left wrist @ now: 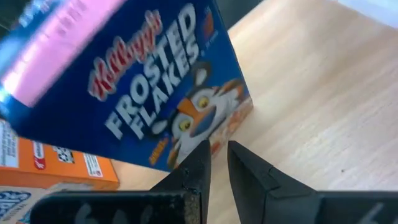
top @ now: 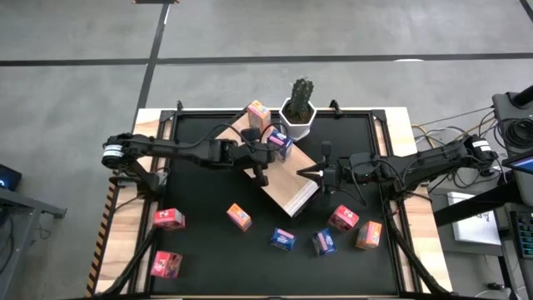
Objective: Stack cereal on shelf
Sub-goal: Put the top blue cereal box on the shelf, then put the right red cereal box on the shelf
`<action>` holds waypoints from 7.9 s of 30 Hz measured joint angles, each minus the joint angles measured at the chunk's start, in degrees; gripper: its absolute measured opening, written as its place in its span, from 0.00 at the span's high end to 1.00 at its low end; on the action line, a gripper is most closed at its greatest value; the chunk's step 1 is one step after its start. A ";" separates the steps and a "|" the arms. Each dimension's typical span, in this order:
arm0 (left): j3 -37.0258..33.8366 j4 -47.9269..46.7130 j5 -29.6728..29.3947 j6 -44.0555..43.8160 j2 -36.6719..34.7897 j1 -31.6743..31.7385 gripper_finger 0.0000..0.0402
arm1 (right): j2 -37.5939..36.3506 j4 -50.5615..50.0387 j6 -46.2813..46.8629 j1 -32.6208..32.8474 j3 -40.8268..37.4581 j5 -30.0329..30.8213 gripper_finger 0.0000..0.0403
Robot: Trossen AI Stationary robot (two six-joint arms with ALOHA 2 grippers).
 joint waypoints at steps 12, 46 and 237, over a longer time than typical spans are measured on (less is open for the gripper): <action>-1.18 2.40 -3.38 1.01 0.00 0.81 0.91 | 0.00 0.00 -0.50 0.00 0.00 0.00 0.98; -3.43 13.60 2.17 0.35 0.69 1.86 0.91 | 0.00 0.00 -0.52 0.02 0.00 0.18 0.98; -27.02 18.90 0.95 5.30 -34.75 -11.26 0.91 | 7.89 -104.85 103.63 32.04 43.43 11.84 0.65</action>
